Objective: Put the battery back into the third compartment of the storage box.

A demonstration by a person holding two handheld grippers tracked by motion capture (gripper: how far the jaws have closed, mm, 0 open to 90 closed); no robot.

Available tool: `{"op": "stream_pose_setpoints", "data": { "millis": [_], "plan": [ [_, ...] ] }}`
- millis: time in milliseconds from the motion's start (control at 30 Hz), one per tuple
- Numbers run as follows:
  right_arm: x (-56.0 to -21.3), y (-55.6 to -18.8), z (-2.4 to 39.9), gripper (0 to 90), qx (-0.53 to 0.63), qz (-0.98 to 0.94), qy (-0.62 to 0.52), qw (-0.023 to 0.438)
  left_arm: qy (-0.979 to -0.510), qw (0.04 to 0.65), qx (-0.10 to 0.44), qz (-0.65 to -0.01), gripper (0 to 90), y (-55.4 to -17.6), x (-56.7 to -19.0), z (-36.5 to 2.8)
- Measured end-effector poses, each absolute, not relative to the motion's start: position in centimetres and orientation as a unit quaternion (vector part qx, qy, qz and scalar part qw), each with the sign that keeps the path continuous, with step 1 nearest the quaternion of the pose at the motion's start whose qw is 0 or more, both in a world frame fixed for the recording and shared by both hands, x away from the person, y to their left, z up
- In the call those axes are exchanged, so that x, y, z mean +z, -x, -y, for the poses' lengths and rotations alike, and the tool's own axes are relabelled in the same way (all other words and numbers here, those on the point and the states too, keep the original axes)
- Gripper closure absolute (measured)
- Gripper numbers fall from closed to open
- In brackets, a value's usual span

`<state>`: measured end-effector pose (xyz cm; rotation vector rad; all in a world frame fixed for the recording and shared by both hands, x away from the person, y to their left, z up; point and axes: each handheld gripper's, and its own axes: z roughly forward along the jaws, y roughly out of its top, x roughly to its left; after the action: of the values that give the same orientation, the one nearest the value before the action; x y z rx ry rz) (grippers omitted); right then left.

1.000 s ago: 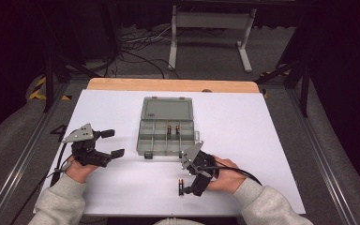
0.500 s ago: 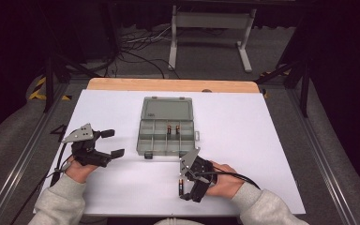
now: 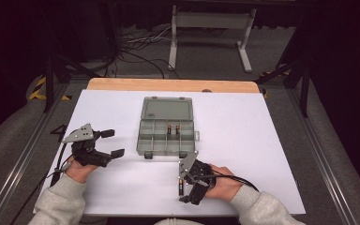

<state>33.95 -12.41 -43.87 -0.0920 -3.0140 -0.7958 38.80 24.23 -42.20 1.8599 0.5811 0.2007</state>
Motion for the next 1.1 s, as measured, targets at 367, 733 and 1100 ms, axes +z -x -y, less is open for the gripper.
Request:
{"op": "stream_pose_setpoints", "data": {
  "millis": [367,733,1100],
  "plan": [
    [-43.98,-33.64,12.25,24.5,-0.253,0.967,0.018,-0.014,-0.786,0.56,0.087,-0.247,8.2,-38.84,-42.19,-24.39],
    [-43.9,-33.69,12.28,40.8,-0.249,0.968,0.012,-0.011,-0.786,0.559,0.089,-0.247,8.2,-38.9,-42.21,-24.36],
    [-43.55,-33.87,12.14,41.2,-0.244,0.97,0.007,-0.002,-0.787,0.559,0.093,-0.245,8.2,-38.93,-42.18,-24.41]
  ]
}}
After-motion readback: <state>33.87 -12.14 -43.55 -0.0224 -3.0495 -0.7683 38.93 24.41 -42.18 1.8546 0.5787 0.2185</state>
